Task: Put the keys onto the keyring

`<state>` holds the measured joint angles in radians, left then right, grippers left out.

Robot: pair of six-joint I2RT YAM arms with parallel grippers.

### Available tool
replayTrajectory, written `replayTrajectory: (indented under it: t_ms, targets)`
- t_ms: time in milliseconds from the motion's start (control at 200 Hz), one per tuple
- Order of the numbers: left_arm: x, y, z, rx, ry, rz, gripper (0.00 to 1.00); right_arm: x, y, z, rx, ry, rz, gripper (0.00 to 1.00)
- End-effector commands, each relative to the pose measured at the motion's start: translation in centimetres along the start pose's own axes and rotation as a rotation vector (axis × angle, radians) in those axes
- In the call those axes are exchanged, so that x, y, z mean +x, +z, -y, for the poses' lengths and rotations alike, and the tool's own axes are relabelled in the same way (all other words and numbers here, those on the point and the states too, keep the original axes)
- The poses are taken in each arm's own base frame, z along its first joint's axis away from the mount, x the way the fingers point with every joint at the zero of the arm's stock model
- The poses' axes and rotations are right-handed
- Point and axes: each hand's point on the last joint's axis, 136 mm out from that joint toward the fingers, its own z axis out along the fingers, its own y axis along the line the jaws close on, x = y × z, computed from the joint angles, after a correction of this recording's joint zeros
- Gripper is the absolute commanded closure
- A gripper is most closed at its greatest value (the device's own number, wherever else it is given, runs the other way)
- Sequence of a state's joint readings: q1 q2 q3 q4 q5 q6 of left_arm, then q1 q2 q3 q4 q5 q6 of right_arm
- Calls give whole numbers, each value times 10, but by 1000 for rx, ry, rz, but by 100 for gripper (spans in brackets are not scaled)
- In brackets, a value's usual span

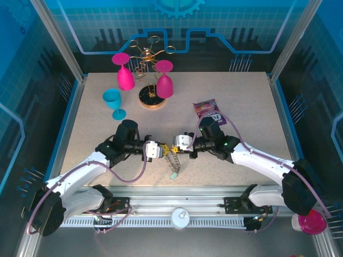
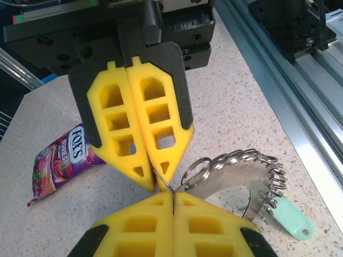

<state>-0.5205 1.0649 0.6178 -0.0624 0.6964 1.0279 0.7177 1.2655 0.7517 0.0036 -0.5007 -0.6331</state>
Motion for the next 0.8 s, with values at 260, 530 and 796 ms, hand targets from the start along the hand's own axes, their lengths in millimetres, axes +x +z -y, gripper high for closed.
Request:
replayTrajectory:
  t_ms: [260,530,796]
  targets:
    - [5,0,14,22,7,4,100,-24,-16,33,144,87,101,100]
    - [11,2,6,-30,14,-17,100,-34,-17,31,131,140,178,100]
    - [17,1,5,-50,17,-42,97,-35,-17,33,139,150,194,100]
